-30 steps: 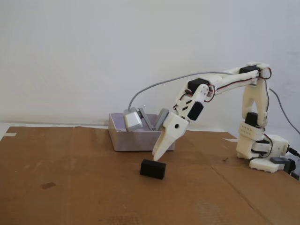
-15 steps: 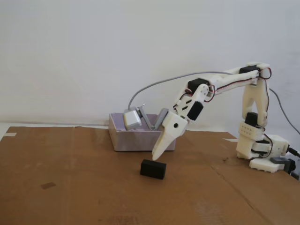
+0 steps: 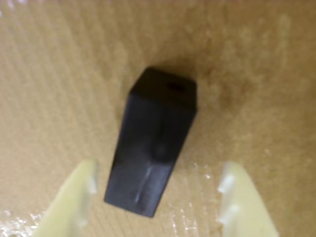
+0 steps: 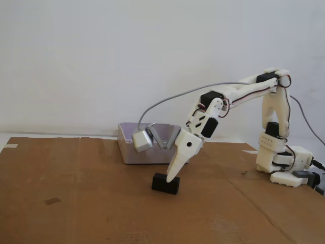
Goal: Grasp a block and put it in the box.
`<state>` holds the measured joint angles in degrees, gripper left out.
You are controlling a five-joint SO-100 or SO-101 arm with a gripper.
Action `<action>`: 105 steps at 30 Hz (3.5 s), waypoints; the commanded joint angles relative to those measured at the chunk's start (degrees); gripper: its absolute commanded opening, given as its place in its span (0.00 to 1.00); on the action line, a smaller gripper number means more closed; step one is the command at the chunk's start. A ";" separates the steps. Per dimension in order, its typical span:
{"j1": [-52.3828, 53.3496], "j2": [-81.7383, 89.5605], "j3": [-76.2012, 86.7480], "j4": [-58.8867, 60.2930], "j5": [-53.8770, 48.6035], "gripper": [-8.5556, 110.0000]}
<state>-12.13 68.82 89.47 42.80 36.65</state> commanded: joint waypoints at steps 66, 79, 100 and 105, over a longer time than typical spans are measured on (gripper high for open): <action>-0.62 -5.45 -3.87 -7.65 -0.18 0.32; -0.62 -5.36 -2.02 -7.65 -0.35 0.20; -0.62 -4.92 -2.02 -4.57 -0.44 0.10; -0.35 -4.39 -2.64 -4.57 -0.53 0.10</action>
<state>-11.51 62.31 89.12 37.71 36.12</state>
